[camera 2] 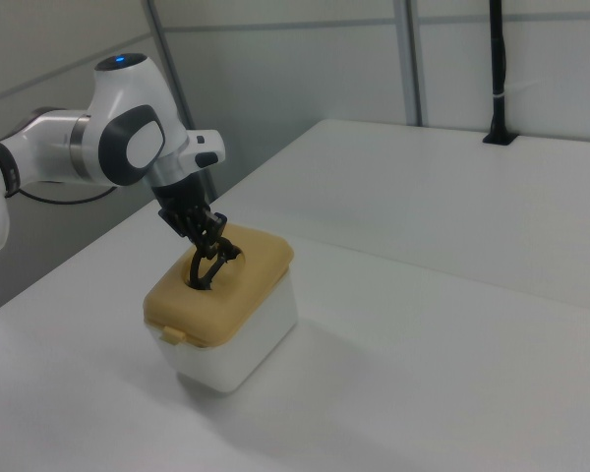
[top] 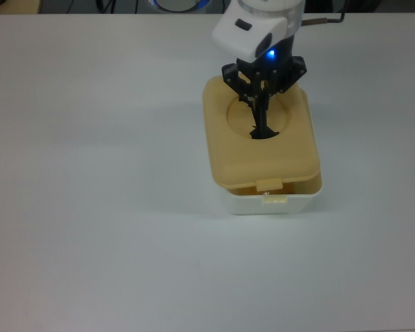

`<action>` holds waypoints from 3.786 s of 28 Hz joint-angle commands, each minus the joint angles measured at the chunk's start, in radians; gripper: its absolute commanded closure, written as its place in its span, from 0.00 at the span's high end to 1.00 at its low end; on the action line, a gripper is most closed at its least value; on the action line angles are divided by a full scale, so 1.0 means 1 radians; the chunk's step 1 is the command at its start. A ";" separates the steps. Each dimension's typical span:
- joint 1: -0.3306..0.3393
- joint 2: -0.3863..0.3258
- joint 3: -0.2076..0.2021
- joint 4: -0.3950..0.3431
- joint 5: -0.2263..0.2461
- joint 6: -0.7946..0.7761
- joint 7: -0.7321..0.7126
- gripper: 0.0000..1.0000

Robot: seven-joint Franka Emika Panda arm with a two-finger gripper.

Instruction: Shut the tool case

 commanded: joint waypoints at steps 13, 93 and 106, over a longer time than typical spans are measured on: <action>0.039 0.050 -0.009 0.008 -0.040 -0.008 0.065 1.00; -0.027 -0.164 -0.327 0.067 0.007 -0.410 -0.277 1.00; -0.025 -0.159 -0.319 0.070 -0.028 -0.400 -0.266 1.00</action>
